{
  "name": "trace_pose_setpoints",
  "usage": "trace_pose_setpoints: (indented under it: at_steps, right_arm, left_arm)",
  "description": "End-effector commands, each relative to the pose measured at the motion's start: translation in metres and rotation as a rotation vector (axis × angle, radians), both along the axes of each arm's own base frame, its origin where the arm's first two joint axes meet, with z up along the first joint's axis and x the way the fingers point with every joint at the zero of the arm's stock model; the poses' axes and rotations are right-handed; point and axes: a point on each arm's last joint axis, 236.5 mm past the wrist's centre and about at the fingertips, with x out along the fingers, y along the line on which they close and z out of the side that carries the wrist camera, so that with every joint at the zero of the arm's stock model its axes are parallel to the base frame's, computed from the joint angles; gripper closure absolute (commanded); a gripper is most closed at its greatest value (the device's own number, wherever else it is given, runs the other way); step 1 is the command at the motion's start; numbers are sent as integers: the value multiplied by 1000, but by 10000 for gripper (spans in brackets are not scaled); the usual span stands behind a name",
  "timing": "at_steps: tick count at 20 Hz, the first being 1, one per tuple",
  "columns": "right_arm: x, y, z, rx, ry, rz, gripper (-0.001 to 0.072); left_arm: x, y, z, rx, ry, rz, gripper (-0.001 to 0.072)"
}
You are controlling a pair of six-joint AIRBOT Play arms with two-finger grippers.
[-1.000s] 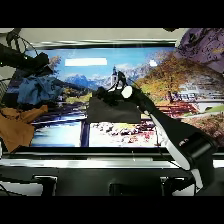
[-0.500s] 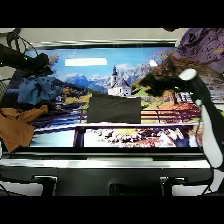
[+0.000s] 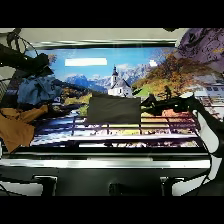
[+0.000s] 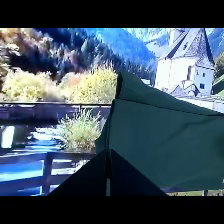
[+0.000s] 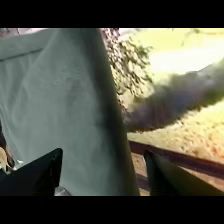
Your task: Fold the clothes and pants, and hang the long-sleeved shirts on hangers.
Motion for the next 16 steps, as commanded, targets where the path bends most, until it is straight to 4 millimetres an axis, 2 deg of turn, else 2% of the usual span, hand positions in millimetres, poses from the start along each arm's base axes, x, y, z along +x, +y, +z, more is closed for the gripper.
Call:
trace_pose_setpoints:
  at_steps: [1, 3, 4, 5, 8, 12, 14, 16]
  right_arm:
    - [-5, 23, -24, 0, 19, 34, 209]
    - [-3, 30, -25, -7, 8, 38, 410]
    - [0, 33, -22, 3, 1, 28, 551]
    - [5, 34, -17, 16, -11, 19, 661]
    - [20, 32, 3, 13, -60, 5, 681]
    - [57, 18, 40, -55, -121, -38, 681]
    - [80, 1, 62, -113, -165, -82, 681]
    - [103, -29, 89, -108, -193, -190, 681]
  left_arm:
    - [0, 0, 0, 0, 0, 0, 690]
    - [0, 0, 0, 0, 0, 0, 690]
    - [0, 0, 0, 0, 0, 0, 690]
    - [0, 0, 0, 0, 0, 0, 690]
    - [0, 0, 0, 0, 0, 0, 690]
    - [0, 0, 0, 0, 0, 0, 690]
    - [0, 0, 0, 0, 0, 0, 690]
    - [0, 0, 0, 0, 0, 0, 690]
